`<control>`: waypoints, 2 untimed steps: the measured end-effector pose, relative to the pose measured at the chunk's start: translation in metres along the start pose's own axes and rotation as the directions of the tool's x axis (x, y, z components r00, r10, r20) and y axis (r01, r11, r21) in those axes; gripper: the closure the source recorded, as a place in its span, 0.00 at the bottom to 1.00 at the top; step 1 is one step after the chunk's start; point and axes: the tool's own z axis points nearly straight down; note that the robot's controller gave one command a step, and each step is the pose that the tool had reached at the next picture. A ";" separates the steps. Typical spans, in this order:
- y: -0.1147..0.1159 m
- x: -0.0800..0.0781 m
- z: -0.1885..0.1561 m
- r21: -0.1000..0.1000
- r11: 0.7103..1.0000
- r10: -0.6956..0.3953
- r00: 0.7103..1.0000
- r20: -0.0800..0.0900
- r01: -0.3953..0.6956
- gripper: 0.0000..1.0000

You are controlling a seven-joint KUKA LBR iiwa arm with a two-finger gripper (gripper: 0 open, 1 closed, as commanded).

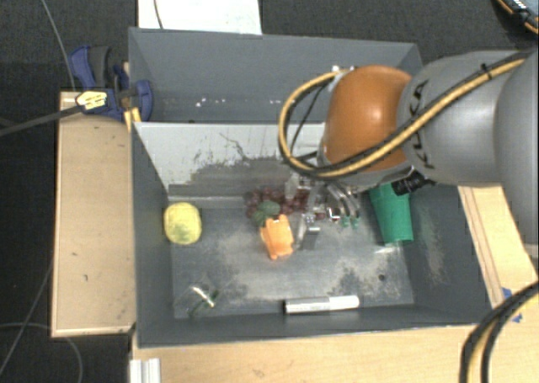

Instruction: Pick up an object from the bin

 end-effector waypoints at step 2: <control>0.042 0.028 0.060 -0.001 1.000 0.023 1.000 0.014 -0.023 0.00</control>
Offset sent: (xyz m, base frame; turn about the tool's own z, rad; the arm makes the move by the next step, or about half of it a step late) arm -0.0284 0.0416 -0.0622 0.0213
